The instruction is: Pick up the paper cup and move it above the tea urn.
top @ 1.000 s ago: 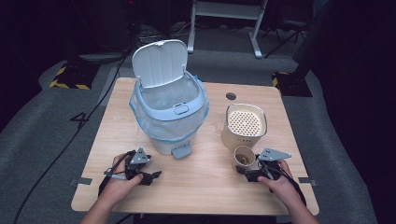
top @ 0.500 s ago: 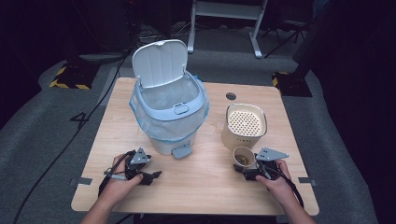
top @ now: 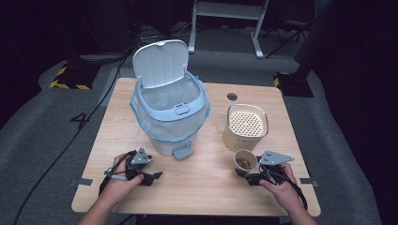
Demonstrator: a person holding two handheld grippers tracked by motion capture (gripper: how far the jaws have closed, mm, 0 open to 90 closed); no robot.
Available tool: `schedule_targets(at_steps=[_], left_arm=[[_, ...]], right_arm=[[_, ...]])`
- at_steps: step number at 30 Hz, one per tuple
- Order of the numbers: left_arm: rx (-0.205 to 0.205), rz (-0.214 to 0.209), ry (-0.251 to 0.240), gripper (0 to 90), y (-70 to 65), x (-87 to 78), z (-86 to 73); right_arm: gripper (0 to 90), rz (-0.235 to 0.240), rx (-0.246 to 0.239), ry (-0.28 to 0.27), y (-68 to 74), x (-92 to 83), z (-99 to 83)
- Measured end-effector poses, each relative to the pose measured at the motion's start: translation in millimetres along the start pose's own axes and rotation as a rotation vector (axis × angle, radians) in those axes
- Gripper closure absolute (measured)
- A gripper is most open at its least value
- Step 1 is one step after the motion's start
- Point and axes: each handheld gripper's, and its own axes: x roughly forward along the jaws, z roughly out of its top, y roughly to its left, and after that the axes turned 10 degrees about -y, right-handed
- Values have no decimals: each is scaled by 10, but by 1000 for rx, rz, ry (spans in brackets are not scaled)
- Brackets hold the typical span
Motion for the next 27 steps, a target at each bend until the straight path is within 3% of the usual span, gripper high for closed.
schedule_targets(at_steps=[15, 27], left_arm=[[1, -4, 1, 218, 3, 3, 2], [1, -3, 1, 218, 3, 2, 2]], right_arm=[[313, -7, -15, -2, -14, -268, 352], [316, 10, 0, -13, -108, -372, 654]])
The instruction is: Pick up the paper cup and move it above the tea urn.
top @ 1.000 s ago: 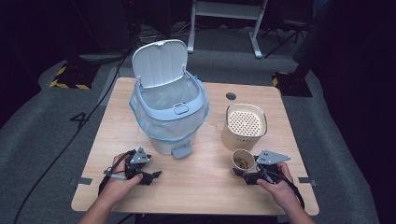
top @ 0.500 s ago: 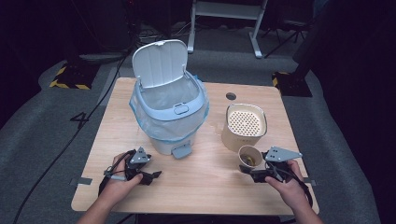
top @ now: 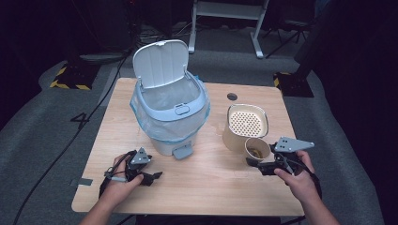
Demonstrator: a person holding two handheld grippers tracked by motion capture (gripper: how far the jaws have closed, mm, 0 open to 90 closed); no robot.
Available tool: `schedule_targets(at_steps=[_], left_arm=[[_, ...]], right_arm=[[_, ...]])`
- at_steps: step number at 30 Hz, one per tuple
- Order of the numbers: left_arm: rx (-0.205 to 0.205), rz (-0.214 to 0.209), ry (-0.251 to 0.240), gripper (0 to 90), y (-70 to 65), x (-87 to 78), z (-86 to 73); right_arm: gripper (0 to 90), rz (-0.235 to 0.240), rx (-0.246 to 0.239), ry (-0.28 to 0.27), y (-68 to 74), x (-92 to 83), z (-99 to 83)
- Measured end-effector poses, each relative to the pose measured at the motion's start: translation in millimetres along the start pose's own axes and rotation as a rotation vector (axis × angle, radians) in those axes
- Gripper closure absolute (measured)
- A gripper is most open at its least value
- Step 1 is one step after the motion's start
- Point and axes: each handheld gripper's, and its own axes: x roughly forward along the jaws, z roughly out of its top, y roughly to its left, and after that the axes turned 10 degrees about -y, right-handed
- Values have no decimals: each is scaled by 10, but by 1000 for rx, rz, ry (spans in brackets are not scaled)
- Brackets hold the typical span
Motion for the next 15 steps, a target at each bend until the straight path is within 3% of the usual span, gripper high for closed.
schedule_targets(at_steps=[15], left_arm=[[-2, 2, 0, 216, 1, -1, -1]], right_arm=[[318, -7, -11, -32, -115, -104, 396]])
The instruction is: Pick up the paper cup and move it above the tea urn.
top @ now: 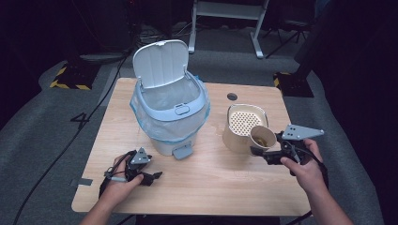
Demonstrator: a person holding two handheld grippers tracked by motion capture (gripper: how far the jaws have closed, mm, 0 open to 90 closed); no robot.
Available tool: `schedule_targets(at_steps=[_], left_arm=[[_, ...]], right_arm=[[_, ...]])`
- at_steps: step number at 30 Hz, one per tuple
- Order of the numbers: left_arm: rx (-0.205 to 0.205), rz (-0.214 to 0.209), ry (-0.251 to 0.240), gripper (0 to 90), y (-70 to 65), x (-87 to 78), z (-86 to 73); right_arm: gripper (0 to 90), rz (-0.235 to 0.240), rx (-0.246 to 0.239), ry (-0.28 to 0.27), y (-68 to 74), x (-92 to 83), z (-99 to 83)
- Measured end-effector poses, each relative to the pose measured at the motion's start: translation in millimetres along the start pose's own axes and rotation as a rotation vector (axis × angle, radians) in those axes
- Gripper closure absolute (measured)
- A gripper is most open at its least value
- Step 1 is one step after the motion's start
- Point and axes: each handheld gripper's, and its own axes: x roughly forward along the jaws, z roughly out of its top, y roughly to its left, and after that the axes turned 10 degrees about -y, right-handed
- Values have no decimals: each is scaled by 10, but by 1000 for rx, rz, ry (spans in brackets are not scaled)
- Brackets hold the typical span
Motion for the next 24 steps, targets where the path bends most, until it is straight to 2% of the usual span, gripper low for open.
schedule_targets(at_steps=[6, 8, 12, 13, 15, 24], left_arm=[[0, 0, 0, 215, 0, 0, 0], [0, 0, 0, 215, 0, 0, 0], [2, 1, 1, 215, 1, -1, 0], [2, 2, 0, 215, 0, 0, 0], [2, 1, 0, 215, 0, 0, 0], [0, 0, 1, 215, 0, 0, 0]], right_arm=[[318, -18, -23, -7, -108, -4, 221], [318, -21, -20, -7, -124, -2, 238], [318, -36, -24, -7, -232, 23, 312], [318, -46, -32, -5, -296, 47, 355], [319, -49, -33, -6, -317, 57, 369], [318, -81, -51, 9, -566, 181, 444]])
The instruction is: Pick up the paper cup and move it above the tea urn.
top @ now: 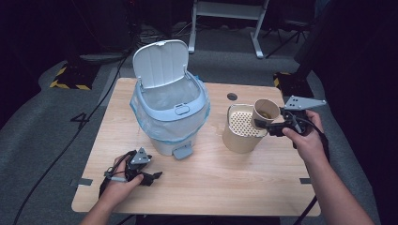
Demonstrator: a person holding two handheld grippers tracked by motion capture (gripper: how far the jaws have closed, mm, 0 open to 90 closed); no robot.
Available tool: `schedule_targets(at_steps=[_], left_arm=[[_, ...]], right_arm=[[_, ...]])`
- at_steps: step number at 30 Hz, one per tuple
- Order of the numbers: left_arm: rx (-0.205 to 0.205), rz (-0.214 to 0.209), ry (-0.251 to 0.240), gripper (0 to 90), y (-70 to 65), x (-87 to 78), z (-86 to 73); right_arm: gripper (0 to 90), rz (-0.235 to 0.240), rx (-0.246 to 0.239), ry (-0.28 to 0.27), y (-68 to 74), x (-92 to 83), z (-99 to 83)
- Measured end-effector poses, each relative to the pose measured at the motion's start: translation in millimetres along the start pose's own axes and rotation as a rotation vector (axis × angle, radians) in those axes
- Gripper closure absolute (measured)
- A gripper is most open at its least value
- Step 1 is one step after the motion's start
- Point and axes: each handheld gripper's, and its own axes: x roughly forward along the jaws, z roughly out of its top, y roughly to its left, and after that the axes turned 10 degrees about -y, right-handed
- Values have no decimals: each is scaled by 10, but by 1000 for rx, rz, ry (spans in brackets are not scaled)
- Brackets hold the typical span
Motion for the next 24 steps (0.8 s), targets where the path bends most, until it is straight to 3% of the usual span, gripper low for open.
schedule_targets(at_steps=[16, 24], left_arm=[[-2, 0, 0, 213, 0, 0, 0], [-1, 0, 0, 212, 1, 0, 0]], right_arm=[[317, -30, -7, 56, -287, 260, -21], [316, -39, 20, 82, -398, 336, -61]])
